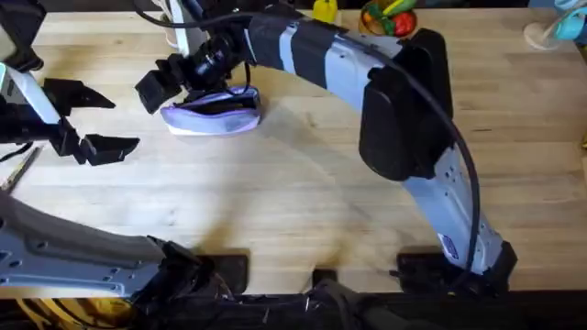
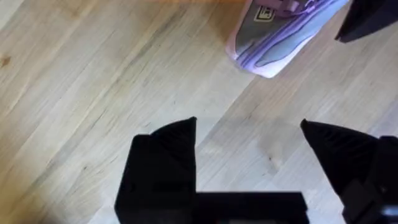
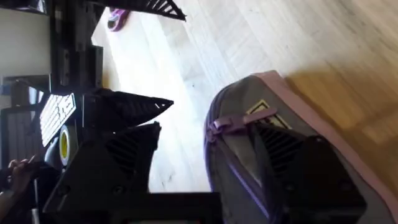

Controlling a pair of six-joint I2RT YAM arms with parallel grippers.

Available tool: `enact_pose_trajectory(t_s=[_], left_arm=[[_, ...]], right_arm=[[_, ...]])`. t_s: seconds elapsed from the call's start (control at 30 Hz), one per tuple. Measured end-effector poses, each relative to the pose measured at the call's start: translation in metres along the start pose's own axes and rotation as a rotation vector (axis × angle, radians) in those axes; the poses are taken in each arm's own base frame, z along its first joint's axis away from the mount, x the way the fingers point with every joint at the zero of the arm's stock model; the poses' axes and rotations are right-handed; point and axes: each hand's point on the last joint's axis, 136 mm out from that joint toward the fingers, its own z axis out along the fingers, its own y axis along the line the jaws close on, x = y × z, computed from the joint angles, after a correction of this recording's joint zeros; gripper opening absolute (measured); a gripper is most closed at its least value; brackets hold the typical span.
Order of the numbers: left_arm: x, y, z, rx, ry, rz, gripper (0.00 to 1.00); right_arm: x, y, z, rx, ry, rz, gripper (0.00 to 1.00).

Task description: Unzip the bag, pick up the pens from the table one at a time and place them inside, then zip the bag closed.

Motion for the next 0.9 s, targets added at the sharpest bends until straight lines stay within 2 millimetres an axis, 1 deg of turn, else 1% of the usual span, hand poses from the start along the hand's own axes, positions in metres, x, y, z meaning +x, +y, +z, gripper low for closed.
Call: enact_pose_trajectory(t_s=[0.07,0.13,0.17,0.3,0.33,0.43,0.63,0.7,0.73,0.9], left_arm=[[0.0000,0.0000,0.0000,0.000,0.000,0.000,0.993],[-0.0001,0.0000,0.0000,0.000,0.000,0.000,0.993],[-0.0001,0.0000,0.0000,0.000,0.000,0.000,0.994],[0.0000,0.0000,0.0000,0.000,0.000,0.000,0.993],[0.0000,0.0000,0.0000,0.000,0.000,0.000,0.993],[-0.0001,0.0000,0.0000,0.000,0.000,0.000,0.993],[-0.0001,0.0000,0.0000,0.000,0.000,0.000,0.993],[-0.0001,0.0000,0.0000,0.000,0.000,0.000,0.992],[0.0000,0.0000,0.0000,0.000,0.000,0.000,0.993],[-0.0001,0.0000,0.0000,0.000,0.000,0.000,0.993]], right_arm=[[0.0003,0.0008,-0.0001,-0.005,0.002,0.005,0.728],[0.0004,0.0008,-0.0002,-0.006,0.002,0.009,0.642],[0.0003,0.0009,-0.0003,-0.008,0.002,0.013,0.521],[0.0003,0.0009,-0.0003,-0.008,0.002,0.017,0.437],[0.0000,0.0010,-0.0003,-0.008,0.001,0.016,0.384],[-0.0017,0.0016,-0.0003,-0.011,-0.005,0.011,0.303],[-0.0050,0.0037,-0.0004,-0.020,-0.016,0.001,0.184],[-0.0050,0.0036,-0.0004,-0.019,-0.017,0.001,0.138],[-0.0050,0.0036,-0.0004,-0.019,-0.017,0.001,0.097],[-0.0054,0.0031,-0.0008,-0.019,-0.018,0.001,0.038]])
